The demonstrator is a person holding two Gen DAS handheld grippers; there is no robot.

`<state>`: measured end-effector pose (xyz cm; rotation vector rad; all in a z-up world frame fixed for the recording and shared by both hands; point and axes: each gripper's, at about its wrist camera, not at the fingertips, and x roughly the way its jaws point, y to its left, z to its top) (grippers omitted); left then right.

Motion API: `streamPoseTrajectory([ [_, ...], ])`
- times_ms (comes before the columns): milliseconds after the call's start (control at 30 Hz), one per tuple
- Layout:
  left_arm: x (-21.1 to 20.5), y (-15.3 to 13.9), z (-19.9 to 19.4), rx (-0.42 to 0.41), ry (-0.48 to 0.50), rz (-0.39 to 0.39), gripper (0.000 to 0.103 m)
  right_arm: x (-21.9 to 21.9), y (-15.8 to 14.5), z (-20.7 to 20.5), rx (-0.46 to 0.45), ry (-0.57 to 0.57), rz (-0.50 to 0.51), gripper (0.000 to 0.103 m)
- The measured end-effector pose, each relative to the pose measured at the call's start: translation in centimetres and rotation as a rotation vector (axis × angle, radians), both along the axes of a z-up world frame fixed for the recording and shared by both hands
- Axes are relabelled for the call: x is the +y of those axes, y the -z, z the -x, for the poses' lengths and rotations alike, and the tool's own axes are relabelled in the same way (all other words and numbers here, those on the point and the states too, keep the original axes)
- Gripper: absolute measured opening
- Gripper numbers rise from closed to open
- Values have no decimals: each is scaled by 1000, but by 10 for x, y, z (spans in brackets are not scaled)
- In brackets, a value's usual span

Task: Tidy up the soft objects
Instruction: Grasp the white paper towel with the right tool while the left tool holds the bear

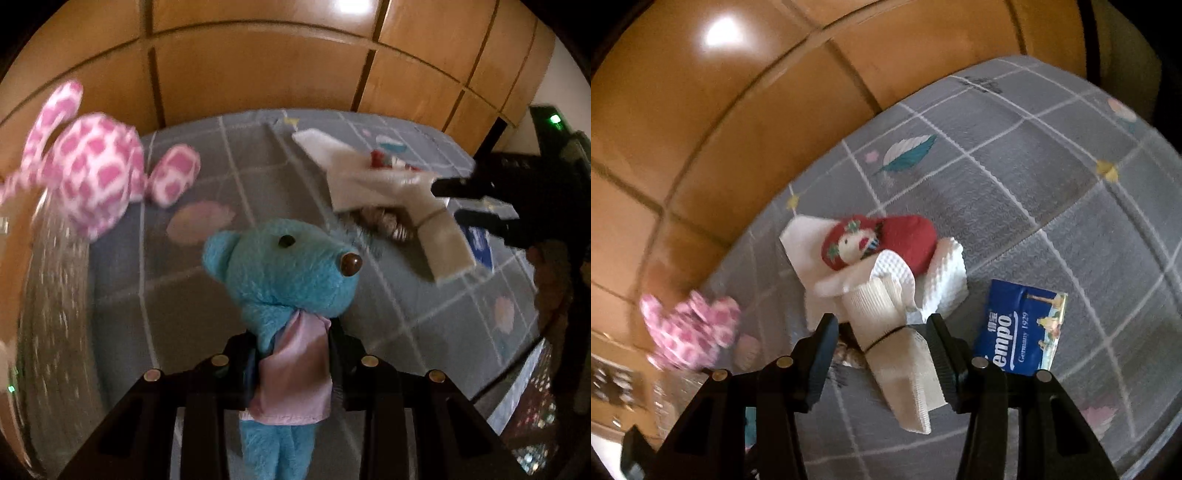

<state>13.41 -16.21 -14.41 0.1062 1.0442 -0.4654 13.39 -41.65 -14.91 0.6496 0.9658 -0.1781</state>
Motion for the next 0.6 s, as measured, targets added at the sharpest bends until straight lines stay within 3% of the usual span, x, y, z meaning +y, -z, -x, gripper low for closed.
streamPoseTrajectory([
  [133, 10, 12, 13, 26, -14, -1, 32, 6, 5, -3, 46, -17, 53, 52],
  [300, 12, 22, 24, 31, -5, -5, 32, 4, -14, 9, -46, 33, 143, 52],
  [433, 16, 27, 24, 34, -6, 12, 32, 37, -26, 1, -95, -104, 279, 51],
  [600, 23, 29, 21, 62, -17, 56, 33, 83, -25, -25, -64, -335, 535, 51],
])
